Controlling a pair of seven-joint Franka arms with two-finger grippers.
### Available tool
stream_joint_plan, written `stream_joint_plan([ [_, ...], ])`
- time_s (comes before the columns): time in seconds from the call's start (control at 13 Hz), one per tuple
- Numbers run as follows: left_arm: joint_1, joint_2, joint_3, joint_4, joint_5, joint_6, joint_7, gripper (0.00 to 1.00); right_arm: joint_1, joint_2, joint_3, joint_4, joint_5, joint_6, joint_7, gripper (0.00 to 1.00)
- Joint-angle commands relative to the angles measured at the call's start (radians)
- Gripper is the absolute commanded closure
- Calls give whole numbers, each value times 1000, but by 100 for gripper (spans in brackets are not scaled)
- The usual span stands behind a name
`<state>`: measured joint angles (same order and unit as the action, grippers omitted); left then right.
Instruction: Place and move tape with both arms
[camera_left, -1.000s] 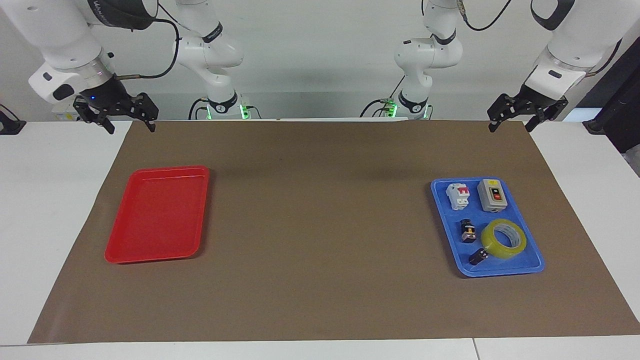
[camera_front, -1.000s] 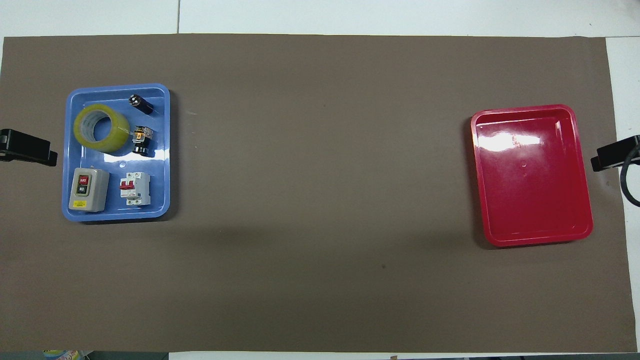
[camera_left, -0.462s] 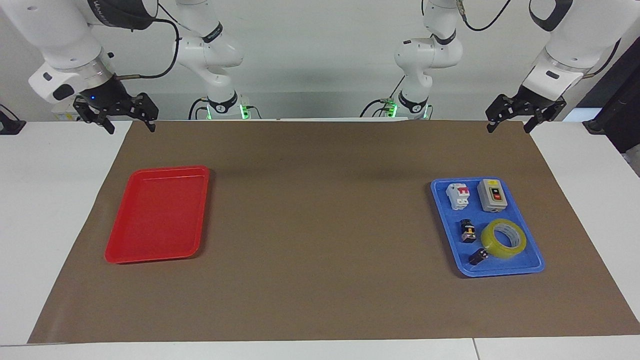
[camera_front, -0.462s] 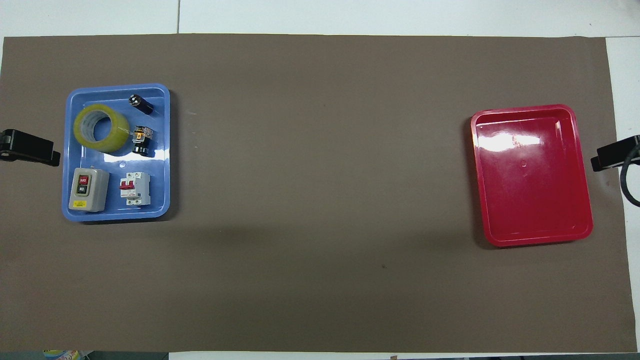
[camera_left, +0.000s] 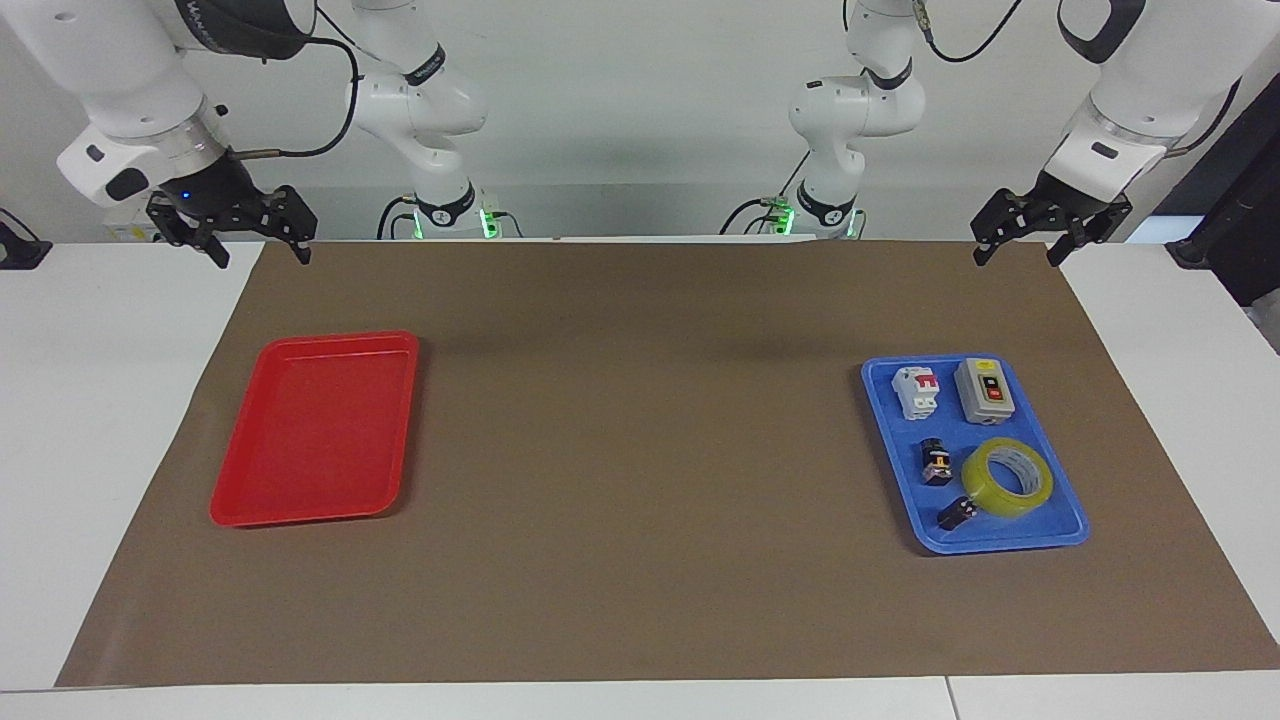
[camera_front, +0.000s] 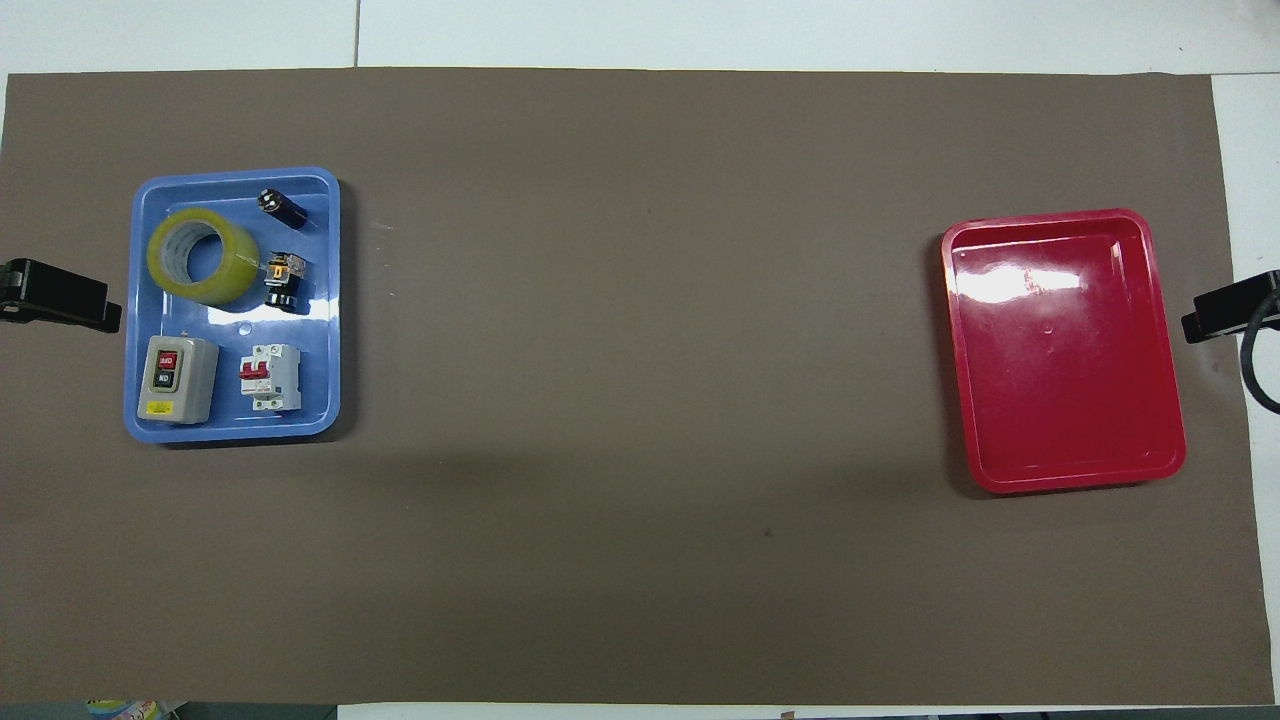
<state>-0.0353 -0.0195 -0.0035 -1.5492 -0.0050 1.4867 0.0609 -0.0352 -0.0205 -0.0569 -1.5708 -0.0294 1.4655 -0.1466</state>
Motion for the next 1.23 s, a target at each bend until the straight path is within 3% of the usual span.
stream_joint_plan([
  [0.0,-2,-27,8,-34,-20,40,-16,0,-15,-7,12,-8,8,13,-24,0],
  [0.31,21,-14,19,-52,-20,78,-47,0,-15,-7,12,-8,8,13,-24,0],
  [0.54,66,33,19,-65,-18,158,-209,0,-15,-7,12,-8,8,13,-25,0],
  [1.15,127,292,19,-78,-4,452,-406,0,-15,-7,12,-8,8,13,-25,0],
])
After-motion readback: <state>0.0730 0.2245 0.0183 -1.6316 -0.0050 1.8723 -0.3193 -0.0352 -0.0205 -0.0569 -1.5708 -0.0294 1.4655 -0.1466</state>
